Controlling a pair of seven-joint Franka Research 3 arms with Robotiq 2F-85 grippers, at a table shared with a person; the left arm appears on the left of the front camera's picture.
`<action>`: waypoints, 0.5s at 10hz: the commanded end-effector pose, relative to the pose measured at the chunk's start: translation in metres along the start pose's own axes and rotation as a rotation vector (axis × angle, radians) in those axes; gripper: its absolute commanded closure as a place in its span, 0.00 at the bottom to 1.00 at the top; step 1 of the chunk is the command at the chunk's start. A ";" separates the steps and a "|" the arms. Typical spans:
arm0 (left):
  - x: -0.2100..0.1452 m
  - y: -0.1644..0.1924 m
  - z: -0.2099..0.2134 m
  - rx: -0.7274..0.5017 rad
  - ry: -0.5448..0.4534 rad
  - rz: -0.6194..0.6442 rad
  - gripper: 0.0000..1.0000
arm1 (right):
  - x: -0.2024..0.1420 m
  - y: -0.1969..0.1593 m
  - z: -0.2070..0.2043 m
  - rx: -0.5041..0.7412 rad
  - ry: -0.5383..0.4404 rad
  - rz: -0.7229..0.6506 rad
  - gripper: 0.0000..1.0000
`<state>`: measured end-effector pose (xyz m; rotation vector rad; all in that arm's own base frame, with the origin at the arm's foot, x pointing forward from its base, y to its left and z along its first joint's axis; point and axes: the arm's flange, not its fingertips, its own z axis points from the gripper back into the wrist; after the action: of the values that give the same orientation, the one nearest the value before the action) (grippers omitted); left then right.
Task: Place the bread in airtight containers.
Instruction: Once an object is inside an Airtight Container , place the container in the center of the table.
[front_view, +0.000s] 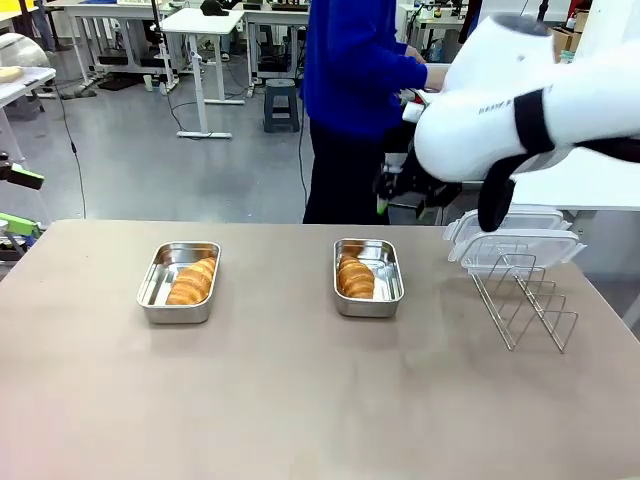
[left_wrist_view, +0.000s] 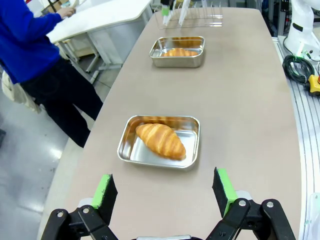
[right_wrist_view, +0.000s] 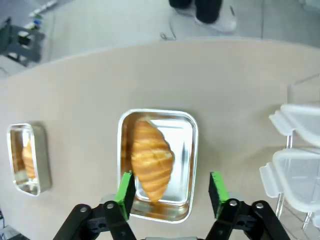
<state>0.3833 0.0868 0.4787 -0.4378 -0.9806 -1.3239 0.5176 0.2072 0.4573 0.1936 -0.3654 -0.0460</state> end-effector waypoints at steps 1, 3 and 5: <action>-0.001 -0.002 -0.002 0.014 -0.026 -0.013 0.00 | -0.005 -0.033 0.034 0.178 -0.067 0.158 0.00; -0.001 -0.002 -0.002 0.014 -0.026 -0.013 0.00 | -0.007 -0.080 0.064 0.371 -0.175 0.337 0.00; -0.001 -0.002 -0.002 0.014 -0.026 -0.013 0.00 | -0.025 -0.124 0.083 0.512 -0.303 0.541 0.00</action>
<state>0.3833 0.0868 0.4789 -0.4369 -0.9804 -1.3240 0.4730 0.1482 0.5422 0.4536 -0.6669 0.3685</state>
